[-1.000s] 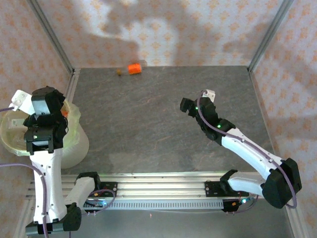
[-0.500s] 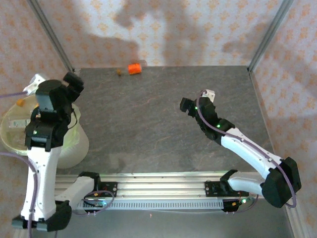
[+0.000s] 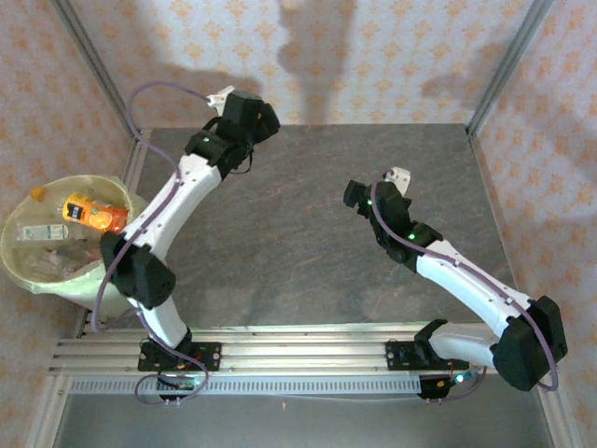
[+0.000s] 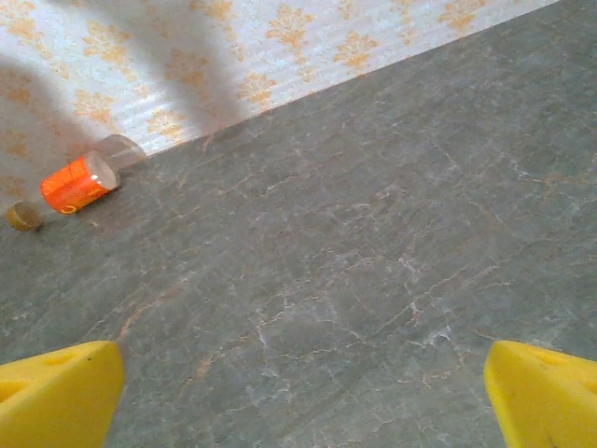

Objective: Put the plastic bottles in the bin

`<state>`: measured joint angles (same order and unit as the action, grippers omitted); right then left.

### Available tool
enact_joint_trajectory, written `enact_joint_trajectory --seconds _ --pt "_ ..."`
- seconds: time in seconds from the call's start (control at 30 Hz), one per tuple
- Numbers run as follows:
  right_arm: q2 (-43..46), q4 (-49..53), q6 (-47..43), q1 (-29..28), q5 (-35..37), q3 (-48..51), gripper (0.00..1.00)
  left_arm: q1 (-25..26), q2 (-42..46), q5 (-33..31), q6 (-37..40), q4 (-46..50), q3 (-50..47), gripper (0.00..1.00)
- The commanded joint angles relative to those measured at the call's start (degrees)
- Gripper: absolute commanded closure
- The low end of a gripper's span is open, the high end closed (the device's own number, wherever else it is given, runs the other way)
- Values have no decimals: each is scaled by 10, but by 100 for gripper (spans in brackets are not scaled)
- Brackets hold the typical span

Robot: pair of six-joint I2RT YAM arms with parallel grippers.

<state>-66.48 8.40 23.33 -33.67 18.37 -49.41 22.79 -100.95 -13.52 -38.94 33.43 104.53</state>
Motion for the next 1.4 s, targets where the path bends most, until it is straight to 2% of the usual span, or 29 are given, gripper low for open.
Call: enact_joint_trajectory --seconds 0.0,0.13,0.3,0.5,0.63,0.73,0.87,1.03,1.23,1.37 --pt "10 28 7 6 34 -1 1 -3 -20 -56 11 -25 36 0" --pt "18 14 20 11 29 7 1 -17 -80 -74 40 -65 51 0" --pt "21 -5 42 12 -4 8 1 -58 -193 -21 109 -104 110 0" --pt "2 -26 -1 11 -43 9 1 -89 -316 26 219 -128 212 0" --pt "-10 -29 -24 12 -40 -3 1 -115 -416 57 178 -57 352 0" --pt "-30 -29 -32 11 -38 -11 1 -128 -470 62 175 -74 414 0" --pt "-40 -36 -41 12 -37 -11 1 -156 -523 152 178 -146 461 0" --pt "-59 -58 -47 12 -40 -8 1 -180 -595 244 197 -187 538 0" --pt "-92 -96 -54 12 -72 -12 1 -180 -635 270 226 -263 556 0" --pt "-126 -112 -55 11 -110 -29 1 -181 -673 284 230 -248 602 0"
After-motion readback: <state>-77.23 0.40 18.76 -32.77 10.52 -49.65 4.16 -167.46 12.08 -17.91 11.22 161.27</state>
